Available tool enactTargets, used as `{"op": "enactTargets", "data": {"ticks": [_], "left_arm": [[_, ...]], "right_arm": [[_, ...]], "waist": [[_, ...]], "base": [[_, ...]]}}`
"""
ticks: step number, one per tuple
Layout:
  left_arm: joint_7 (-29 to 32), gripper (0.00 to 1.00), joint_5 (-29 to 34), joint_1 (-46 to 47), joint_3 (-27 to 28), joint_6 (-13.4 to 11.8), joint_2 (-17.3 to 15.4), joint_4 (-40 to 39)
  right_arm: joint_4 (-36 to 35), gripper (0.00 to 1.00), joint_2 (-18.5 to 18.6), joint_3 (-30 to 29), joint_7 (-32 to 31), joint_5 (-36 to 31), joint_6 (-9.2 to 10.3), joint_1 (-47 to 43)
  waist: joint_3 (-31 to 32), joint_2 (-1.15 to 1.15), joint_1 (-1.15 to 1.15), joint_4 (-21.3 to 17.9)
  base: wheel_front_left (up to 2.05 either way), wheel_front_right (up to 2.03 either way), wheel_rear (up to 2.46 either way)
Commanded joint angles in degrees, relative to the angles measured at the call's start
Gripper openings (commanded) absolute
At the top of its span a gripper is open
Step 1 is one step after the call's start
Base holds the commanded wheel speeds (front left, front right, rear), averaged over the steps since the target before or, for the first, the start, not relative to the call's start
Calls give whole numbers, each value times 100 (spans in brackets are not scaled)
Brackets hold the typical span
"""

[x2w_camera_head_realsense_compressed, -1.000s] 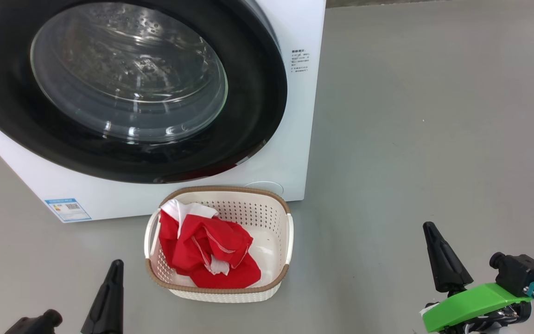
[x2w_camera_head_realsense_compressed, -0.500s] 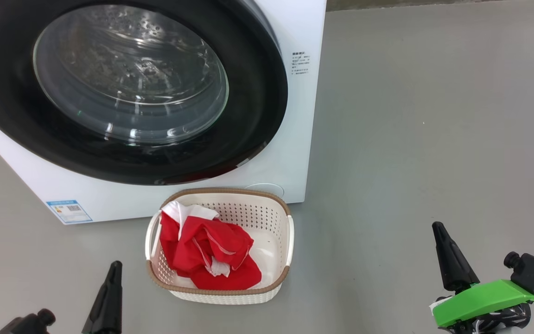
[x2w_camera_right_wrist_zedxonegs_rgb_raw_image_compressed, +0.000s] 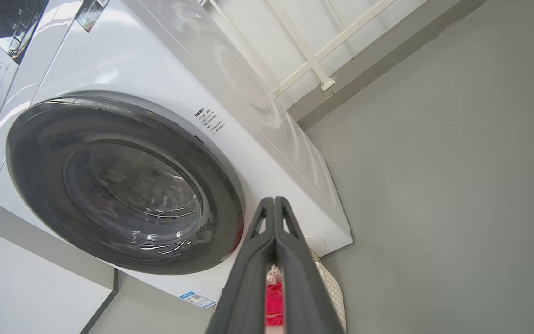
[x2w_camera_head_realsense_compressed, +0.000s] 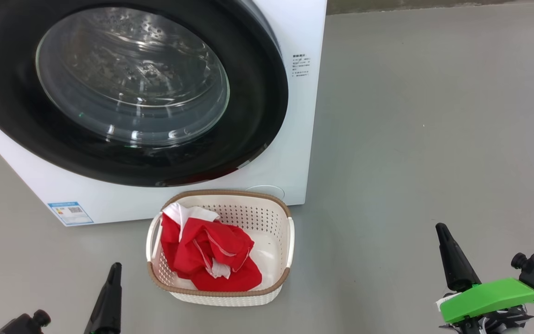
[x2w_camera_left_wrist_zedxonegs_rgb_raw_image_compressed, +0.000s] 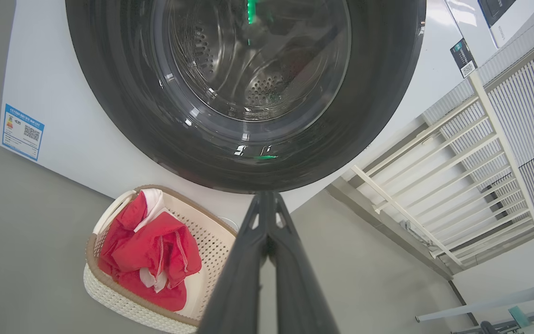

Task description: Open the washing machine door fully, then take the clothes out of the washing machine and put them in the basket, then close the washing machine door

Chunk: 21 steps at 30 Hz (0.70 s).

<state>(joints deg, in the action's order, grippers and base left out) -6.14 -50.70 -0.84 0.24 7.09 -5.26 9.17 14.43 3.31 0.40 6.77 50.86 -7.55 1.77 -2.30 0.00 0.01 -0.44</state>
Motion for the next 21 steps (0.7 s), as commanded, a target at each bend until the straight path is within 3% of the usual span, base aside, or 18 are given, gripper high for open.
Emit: {"op": "enactTargets", "data": {"ticks": [1, 21], "left_arm": [[31, 0, -155, 275, 135, 19, -47, -100], [335, 0, -1325, 391, 220, 25, -6, 63]], "right_arm": [[-133, 0, 88, -11, -41, 219, 3, 261], [-111, 0, 98, -137, -350, 1376, 4, 306]], "waist": [[4, 0, -1, 1], [63, 0, -1, 13]], "base": [[0, 0, 0], [0, 0, 0]]}}
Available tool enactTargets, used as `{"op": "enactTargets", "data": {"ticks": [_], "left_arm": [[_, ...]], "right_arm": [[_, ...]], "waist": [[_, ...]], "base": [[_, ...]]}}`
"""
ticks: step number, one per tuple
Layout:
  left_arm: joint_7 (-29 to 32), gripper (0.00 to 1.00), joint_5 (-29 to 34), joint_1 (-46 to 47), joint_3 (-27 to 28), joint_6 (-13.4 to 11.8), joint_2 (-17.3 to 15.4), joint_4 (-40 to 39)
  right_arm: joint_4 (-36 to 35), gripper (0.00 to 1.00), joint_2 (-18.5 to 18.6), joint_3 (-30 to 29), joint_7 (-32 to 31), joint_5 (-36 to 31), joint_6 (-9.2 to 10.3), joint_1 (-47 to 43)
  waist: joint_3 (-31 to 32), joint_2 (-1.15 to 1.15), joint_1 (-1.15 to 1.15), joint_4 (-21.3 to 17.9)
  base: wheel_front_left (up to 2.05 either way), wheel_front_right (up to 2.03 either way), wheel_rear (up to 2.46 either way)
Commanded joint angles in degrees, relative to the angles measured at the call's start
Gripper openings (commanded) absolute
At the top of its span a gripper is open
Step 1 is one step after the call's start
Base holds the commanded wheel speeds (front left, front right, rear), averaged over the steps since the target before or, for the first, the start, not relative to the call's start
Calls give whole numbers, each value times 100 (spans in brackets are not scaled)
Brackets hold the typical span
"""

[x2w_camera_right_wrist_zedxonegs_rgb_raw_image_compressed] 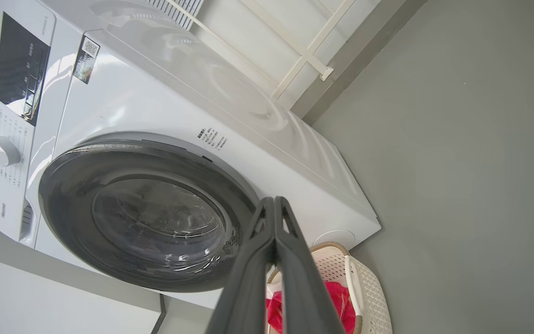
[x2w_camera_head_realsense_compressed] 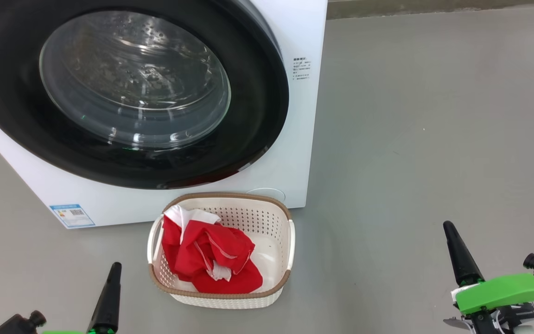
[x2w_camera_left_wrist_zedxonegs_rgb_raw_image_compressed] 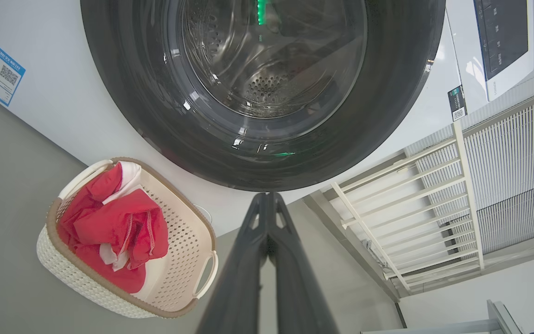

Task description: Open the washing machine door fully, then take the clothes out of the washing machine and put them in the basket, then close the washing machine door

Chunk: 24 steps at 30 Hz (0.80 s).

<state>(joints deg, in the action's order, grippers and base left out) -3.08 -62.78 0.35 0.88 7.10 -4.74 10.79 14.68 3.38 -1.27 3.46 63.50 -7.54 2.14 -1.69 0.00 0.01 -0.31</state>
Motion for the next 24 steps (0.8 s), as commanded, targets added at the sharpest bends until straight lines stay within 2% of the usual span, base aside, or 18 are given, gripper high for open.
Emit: {"op": "enactTargets", "data": {"ticks": [1, 24], "left_arm": [[45, 0, -178, 277, 160, 24, -55, -91], [425, 0, -1582, 419, 279, 31, 6, 108]], "right_arm": [[-135, 0, 92, 23, -35, 173, 3, 272], [-107, 0, 92, -147, -423, 1560, 4, 327]], "waist": [[5, 0, -1, 1], [76, 0, -1, 16]], "base": [[0, 0, 0], [0, 0, 0]]}}
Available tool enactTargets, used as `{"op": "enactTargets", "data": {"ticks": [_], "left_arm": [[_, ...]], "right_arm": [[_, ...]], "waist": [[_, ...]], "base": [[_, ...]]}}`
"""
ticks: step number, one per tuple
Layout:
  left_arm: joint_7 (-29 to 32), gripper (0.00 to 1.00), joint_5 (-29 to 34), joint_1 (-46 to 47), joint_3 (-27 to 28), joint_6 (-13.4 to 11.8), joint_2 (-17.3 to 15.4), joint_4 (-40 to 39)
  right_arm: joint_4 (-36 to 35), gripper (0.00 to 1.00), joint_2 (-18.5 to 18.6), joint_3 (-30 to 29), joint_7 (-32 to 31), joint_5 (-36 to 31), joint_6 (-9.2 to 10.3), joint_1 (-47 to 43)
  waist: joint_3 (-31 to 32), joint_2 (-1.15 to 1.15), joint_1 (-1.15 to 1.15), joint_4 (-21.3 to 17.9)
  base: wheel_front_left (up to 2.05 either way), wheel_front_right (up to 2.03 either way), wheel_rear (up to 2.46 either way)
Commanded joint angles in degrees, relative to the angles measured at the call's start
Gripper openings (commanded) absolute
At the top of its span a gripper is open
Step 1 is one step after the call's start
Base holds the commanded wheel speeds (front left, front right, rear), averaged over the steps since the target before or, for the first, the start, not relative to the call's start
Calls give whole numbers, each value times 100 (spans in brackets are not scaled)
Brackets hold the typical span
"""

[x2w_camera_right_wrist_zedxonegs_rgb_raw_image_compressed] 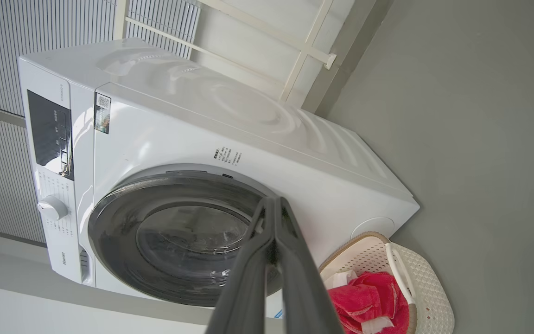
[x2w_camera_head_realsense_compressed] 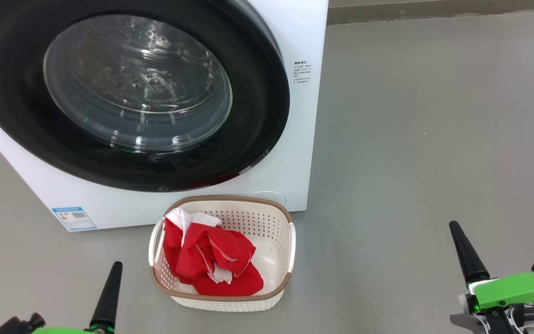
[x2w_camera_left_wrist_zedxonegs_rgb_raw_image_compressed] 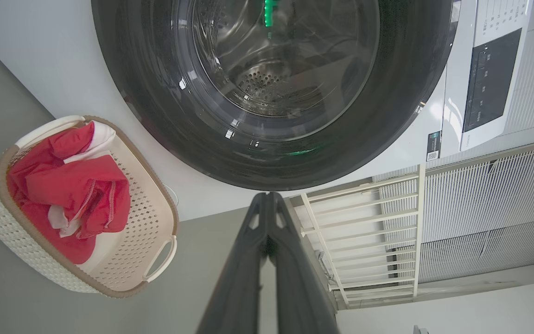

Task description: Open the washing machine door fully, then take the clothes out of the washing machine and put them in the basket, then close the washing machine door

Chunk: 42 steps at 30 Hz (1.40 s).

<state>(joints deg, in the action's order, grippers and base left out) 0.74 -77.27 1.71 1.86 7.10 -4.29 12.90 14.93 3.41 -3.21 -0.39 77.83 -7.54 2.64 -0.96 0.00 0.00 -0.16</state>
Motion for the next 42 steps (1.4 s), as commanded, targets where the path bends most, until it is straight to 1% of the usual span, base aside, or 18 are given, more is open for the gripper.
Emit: {"op": "enactTargets", "data": {"ticks": [1, 24, 42], "left_arm": [[60, 0, -193, 290, 186, 31, -36, -95], [449, 0, -1590, 433, 316, 38, 32, 105], [480, 0, -1587, 437, 348, 38, 55, 110]], "right_arm": [[-130, 0, 89, 40, -56, 186, 4, 280], [-102, 0, 80, -144, -456, 1564, 5, 337], [-99, 0, 53, -184, -492, 1555, 5, 341]], "waist": [[6, 0, 0, 1], [77, 0, 0, 16], [78, 0, 0, 16]], "base": [[0, 0, 0], [0, 0, 0], [0, 0, 0]]}}
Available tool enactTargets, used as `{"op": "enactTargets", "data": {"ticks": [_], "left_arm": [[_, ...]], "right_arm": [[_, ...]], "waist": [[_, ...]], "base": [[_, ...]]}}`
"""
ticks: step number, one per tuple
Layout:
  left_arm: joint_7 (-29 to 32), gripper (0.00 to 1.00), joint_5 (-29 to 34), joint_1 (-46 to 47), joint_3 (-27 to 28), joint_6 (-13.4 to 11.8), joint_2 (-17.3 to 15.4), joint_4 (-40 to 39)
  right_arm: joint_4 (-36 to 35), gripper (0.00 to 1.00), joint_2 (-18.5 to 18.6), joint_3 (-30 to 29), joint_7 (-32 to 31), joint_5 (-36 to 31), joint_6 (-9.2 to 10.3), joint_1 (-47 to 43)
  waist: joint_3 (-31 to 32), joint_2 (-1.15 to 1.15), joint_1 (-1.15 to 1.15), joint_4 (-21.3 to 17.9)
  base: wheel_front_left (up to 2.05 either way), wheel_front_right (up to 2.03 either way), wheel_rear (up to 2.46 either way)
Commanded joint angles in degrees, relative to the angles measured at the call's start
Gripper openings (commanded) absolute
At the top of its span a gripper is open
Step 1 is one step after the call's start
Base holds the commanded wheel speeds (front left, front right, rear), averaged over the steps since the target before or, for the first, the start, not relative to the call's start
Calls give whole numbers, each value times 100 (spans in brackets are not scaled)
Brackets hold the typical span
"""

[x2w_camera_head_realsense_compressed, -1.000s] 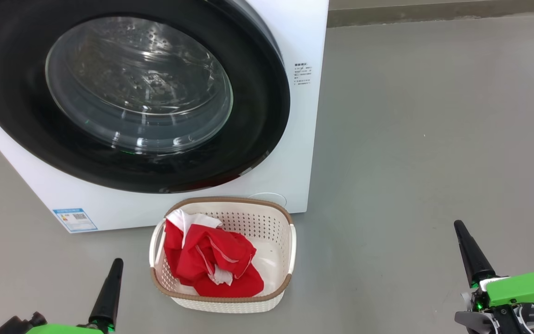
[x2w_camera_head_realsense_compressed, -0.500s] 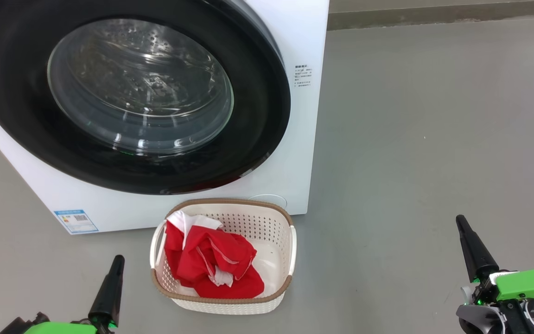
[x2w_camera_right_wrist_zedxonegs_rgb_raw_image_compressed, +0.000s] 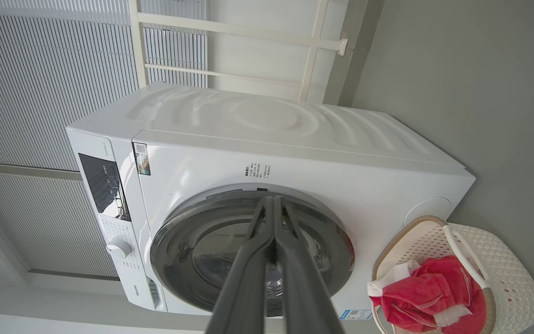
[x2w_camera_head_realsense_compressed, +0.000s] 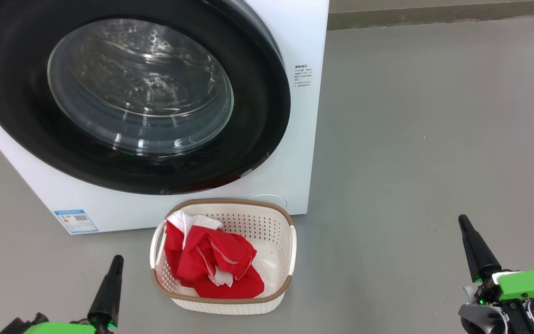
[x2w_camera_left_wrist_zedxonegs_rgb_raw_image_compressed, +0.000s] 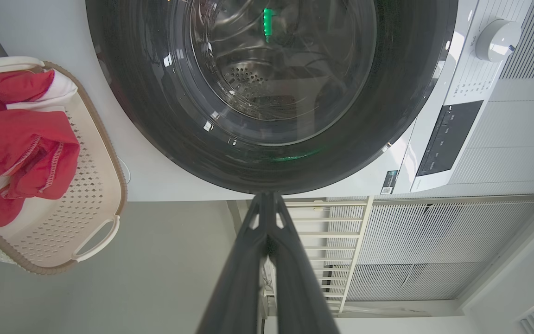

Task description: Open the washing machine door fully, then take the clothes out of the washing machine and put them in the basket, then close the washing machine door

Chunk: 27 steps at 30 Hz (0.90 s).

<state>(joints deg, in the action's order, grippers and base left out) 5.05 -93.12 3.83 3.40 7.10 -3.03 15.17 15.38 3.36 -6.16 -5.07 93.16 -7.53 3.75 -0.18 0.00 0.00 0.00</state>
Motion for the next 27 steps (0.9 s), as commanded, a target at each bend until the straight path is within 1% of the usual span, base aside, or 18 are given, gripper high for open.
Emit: {"op": "enactTargets", "data": {"ticks": [1, 27], "left_arm": [[51, 0, -1, 226, 196, 38, -70, -116], [78, 0, 28, 229, 231, 38, -46, -115]], "right_arm": [[-144, 0, 57, 109, -25, 21, 4, 229], [-141, 0, 28, 67, -59, -14, 4, 233]], "waist": [[0, 0, 0, 0], [0, 0, 0, 0]], "base": [[0, 0, 0], [0, 0, 0]]}}
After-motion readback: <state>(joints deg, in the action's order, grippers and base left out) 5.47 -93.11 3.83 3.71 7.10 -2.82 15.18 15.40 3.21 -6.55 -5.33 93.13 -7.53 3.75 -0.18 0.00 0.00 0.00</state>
